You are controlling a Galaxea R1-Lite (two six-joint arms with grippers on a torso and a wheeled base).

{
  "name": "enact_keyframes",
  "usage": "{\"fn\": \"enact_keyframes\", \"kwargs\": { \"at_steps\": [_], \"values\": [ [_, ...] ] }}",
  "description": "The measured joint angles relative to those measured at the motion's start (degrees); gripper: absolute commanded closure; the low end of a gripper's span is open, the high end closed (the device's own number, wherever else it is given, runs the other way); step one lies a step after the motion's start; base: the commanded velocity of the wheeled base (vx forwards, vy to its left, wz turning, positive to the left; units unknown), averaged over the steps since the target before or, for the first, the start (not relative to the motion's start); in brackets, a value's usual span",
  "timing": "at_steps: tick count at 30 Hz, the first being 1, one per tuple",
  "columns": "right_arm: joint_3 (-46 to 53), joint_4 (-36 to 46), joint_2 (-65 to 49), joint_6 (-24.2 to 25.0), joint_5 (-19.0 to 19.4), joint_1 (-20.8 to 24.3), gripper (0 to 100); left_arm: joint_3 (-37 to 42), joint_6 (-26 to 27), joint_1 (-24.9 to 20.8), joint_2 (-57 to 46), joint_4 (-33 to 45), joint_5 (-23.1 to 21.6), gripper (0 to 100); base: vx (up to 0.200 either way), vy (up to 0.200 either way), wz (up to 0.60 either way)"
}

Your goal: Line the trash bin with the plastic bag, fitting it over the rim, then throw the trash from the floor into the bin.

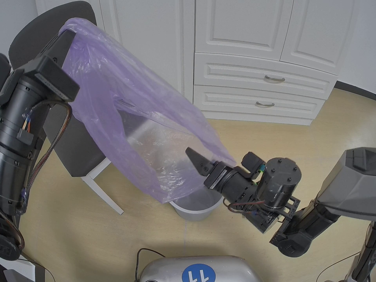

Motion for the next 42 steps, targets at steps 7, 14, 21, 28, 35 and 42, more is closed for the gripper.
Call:
{"fn": "enact_keyframes", "kwargs": {
  "at_steps": [7,14,21,28,35,42],
  "values": [
    [0.0,-3.0,5.9,0.0,-1.0,2.5,0,-1.1,0.3,0.0,0.4,0.0,2.5,100,0.000,0.000,0.00],
    [-0.1,-3.1,10.6,0.0,-1.1,3.9,0,-2.4,0.3,0.0,1.0,0.0,4.0,100,0.000,0.000,0.00],
    [-0.2,-3.1,11.8,0.0,-1.3,4.2,0,-2.5,0.3,0.0,1.3,0.0,4.0,100,0.000,0.000,0.00],
    [-0.2,-3.1,11.1,-0.1,-1.6,3.6,0,-2.5,0.4,0.0,1.4,0.0,4.7,100,0.000,0.000,0.00],
    [-0.3,-3.1,9.2,-0.4,-1.6,1.9,0,-2.6,1.5,0.0,1.2,0.0,5.1,100,0.000,0.000,0.00],
    [-0.4,-3.1,8.1,-0.5,-1.6,1.4,0,-2.5,1.5,0.0,1.0,0.0,5.1,100,0.000,0.000,0.00]
  ]
}}
